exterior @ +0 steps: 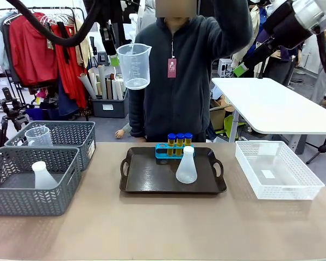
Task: Prepare the laboratory tools.
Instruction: Pick up one Large Measuring Cup and place it on the Handle tray.
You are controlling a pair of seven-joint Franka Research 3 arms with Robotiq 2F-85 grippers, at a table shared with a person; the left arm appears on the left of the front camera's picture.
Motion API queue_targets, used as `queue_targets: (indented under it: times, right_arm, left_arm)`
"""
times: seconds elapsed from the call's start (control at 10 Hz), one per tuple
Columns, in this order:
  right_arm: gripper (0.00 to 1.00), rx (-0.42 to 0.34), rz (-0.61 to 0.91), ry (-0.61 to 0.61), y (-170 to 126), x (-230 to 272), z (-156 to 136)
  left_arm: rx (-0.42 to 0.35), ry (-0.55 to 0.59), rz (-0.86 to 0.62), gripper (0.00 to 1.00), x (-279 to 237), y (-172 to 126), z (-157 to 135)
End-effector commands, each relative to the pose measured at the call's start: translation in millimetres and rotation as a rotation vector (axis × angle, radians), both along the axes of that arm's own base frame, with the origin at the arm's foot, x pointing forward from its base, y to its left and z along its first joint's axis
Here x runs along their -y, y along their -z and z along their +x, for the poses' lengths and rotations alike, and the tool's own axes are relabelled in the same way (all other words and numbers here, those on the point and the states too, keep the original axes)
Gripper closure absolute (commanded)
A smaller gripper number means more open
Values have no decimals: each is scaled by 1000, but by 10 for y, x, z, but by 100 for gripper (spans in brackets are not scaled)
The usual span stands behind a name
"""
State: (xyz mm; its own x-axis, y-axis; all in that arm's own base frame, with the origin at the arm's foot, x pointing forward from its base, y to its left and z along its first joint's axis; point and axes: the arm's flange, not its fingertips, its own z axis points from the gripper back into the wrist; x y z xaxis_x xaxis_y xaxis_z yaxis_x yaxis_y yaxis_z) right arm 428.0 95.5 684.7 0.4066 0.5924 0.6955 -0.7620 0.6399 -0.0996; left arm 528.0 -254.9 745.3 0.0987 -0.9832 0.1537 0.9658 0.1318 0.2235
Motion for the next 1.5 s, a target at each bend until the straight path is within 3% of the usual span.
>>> queue_targets:
  times: [0.0, 0.1, 0.3, 0.6, 1.4]
  right_arm:
    - [0, 1, 3, -1, -12, 13, -1]
    - [0, 1, 3, -1, -12, 13, -1]
    - [0, 1, 3, -1, -12, 13, -1]
    - [0, 1, 3, -1, -12, 13, -1]
    - [0, 1, 3, -1, -12, 13, -1]
  left_arm:
    - [3, 0, -1, 100, 0, -6, 0]
    - [26, 40, 60, 100, -14, 30, -16]
    - [17, 112, 44, 100, 83, 277, 53]
    - [-19, 119, 31, 100, 136, 603, 190]
    - [-220, 171, -25, 100, 250, 1810, 430]
